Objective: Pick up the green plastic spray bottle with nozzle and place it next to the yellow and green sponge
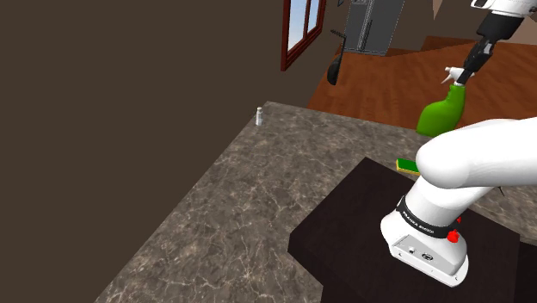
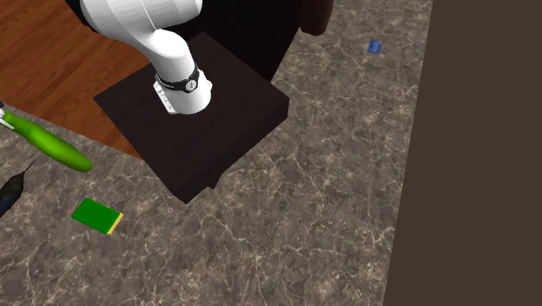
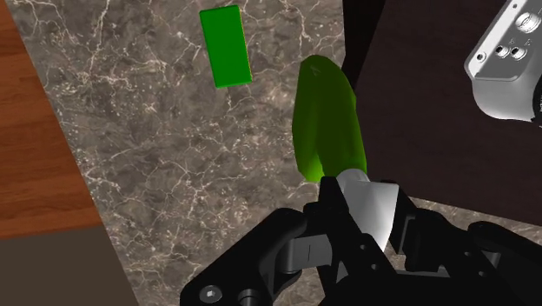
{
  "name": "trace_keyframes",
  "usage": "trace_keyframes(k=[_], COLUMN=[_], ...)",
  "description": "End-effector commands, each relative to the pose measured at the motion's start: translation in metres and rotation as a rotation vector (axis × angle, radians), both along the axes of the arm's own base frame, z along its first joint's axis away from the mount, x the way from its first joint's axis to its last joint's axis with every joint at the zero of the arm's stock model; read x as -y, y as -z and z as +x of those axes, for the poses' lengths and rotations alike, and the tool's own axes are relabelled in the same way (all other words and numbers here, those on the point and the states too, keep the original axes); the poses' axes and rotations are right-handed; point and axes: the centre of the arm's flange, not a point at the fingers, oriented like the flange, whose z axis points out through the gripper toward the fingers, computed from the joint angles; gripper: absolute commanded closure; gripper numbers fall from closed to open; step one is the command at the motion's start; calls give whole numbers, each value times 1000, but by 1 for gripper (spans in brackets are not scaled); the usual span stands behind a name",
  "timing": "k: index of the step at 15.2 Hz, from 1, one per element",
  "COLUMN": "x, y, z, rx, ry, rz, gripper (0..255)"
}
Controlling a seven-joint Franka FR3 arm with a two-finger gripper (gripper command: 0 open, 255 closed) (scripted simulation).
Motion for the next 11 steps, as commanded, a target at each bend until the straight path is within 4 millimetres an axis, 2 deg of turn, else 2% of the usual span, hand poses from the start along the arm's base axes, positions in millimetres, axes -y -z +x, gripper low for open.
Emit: trace_keyframes(k=[1, 11], x=[1, 1], y=[11, 64], z=[0, 0], rx=[0, 0], ry=[0, 0], rz=[0, 0], gripper=[255, 255])
